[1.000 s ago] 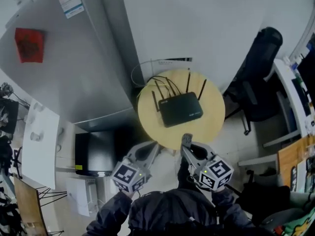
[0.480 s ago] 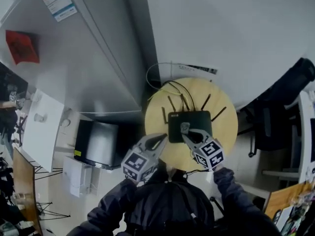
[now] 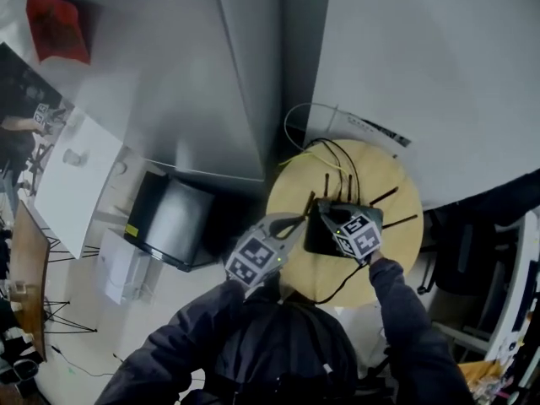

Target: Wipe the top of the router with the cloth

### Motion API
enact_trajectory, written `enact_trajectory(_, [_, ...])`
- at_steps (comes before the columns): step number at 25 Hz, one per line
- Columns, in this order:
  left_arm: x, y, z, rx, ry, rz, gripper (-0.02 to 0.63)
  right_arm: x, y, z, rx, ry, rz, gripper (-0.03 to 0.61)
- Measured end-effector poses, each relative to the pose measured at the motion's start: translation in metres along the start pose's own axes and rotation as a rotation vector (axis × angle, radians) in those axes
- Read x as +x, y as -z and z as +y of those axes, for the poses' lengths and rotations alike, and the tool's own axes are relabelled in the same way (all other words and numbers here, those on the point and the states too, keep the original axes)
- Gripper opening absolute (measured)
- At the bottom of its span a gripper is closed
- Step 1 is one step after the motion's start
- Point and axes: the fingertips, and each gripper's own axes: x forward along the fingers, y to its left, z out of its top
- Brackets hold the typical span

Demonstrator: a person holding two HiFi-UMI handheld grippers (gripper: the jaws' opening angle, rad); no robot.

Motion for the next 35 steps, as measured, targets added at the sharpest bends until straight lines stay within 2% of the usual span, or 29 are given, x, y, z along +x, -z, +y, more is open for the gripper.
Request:
enact_trajectory(6, [0.000, 0.003, 0.004, -0.016, -0.002, 0.015, -0.008, 0.041, 0.016, -0.015, -0.080, -0.015, 0.170, 0.072])
enact_trajectory(11, [-0.007, 0.004, 0.004, -0.020, -0.008, 0.019, -0.008, 0.058, 0.023, -0.019, -0.121, -0.003, 0.245, 0.072])
enact_trajectory(23, [-0.009, 0.006, -0.001, -0.034, 0.004, 0.005, -0.008, 0.039, 0.062, 0.059, -0.106, -0.167, 0.281, 0.072])
enact_trajectory(30, [-0.009, 0.008, -0.003, -0.042, 0.008, 0.001, -0.008, 0.023, 0.088, 0.097, -0.155, -0.212, 0.302, 0.072])
enact_trajectory(35, [-0.008, 0.008, -0.002, -0.039, 0.014, -0.002, -0.008, 0.019, 0.086, 0.097, -0.156, -0.216, 0.285, 0.072])
